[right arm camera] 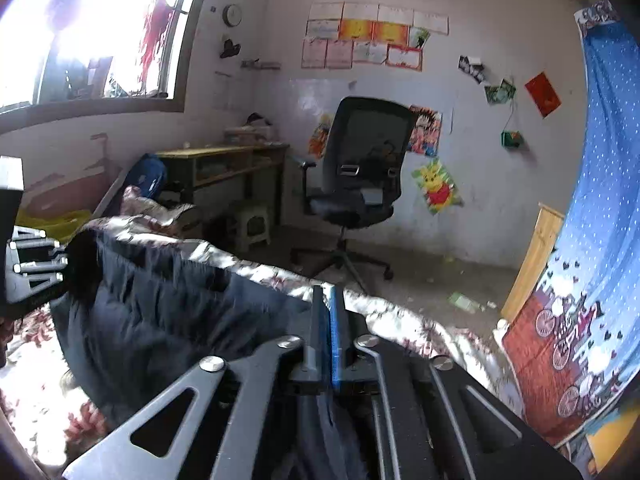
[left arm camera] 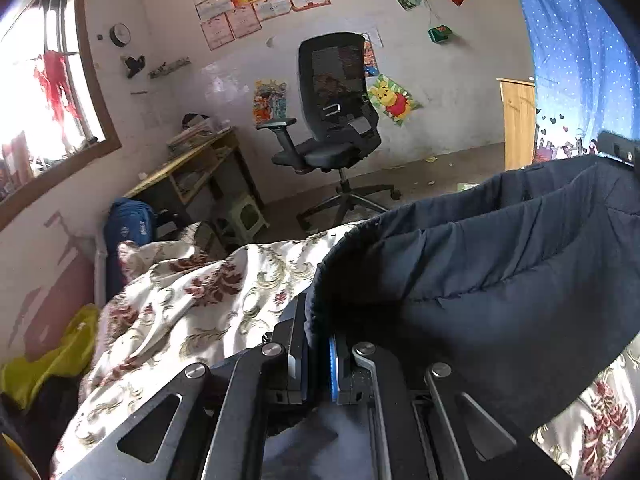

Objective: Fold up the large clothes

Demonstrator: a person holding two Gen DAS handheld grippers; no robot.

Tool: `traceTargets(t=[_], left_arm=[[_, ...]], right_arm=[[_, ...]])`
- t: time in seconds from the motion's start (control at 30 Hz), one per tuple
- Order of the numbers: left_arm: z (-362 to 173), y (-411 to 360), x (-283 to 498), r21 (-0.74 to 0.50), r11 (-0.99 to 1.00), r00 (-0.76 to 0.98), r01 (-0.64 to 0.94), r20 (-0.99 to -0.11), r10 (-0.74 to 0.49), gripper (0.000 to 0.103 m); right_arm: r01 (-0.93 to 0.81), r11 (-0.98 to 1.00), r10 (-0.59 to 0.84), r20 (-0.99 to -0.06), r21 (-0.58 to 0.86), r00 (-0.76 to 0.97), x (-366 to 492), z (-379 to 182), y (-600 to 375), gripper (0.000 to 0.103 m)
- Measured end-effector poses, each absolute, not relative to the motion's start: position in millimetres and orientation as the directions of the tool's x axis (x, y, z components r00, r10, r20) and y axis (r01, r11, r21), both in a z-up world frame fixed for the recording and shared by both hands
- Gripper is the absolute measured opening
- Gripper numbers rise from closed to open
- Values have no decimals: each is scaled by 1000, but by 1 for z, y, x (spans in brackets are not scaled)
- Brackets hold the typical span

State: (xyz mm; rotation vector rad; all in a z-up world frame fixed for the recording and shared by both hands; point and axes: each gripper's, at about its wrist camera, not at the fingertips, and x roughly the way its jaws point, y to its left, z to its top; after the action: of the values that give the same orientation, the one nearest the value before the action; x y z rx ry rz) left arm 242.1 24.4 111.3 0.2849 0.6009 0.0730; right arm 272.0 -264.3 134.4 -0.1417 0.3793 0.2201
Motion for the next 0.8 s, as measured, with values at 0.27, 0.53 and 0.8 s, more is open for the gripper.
traceTargets(t=[0.27, 0.53, 0.8], left_arm=[[69, 32, 304, 300, 952, 806, 61, -578, 130, 7], [22, 46, 366, 273, 960, 755, 62, -641, 134, 7], [-7, 48, 378, 273, 956, 739, 106, -665, 108, 7]], right_arm=[[-277, 948, 191, -424, -153, 885, 331, 103, -245, 2], [-213, 975, 144, -541, -67, 828, 380, 46, -268, 15], [-112, 990, 142, -694, 89, 706, 423, -14, -319, 70]])
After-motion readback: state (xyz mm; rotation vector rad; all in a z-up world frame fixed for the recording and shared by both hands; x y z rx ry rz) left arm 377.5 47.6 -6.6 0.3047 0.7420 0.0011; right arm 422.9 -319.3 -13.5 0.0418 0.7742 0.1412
